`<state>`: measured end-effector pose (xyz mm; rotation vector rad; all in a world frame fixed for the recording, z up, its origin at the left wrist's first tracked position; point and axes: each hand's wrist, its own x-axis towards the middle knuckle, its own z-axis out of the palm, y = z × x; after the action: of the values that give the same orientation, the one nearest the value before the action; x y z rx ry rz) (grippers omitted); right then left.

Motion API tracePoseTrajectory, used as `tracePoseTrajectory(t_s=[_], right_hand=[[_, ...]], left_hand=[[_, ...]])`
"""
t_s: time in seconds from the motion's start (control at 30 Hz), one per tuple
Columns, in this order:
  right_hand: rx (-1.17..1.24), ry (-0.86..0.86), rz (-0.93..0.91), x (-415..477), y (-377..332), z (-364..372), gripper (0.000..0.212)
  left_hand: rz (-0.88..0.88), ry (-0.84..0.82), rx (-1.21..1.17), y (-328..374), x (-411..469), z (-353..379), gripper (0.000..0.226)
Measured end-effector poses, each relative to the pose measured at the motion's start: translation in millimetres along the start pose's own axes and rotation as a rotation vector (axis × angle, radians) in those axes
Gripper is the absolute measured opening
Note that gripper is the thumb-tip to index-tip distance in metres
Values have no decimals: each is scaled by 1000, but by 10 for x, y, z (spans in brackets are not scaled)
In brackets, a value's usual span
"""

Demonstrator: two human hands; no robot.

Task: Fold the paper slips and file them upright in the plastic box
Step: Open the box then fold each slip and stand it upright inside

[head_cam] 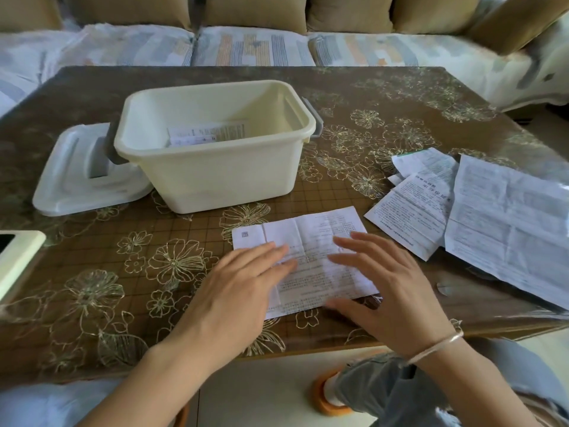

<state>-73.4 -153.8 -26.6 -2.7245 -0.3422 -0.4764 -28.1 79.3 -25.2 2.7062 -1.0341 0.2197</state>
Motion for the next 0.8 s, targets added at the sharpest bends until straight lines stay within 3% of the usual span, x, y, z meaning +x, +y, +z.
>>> tracePoseTrajectory(t_s=[0.1,0.23,0.37,0.5,0.8], right_hand=[[-1,-152,-117,44,86,-13,62],[-35,-163,-212,98,147,-26,51],[-85,-138,-278,130,146,-17,47],[-81,-143,-263,139,119,-22,58],[-73,22,-340,123,71,28,36]], left_hand=[[18,-20,-1,-18,-11,-33,65],[22,-30,-36,-38,-32,-48,63],[6,2,-125,-42,-73,-65,37],[-25,-20,-110,-13,-87,-91,63],[30,-5,-46,-16,-56,-147,66]])
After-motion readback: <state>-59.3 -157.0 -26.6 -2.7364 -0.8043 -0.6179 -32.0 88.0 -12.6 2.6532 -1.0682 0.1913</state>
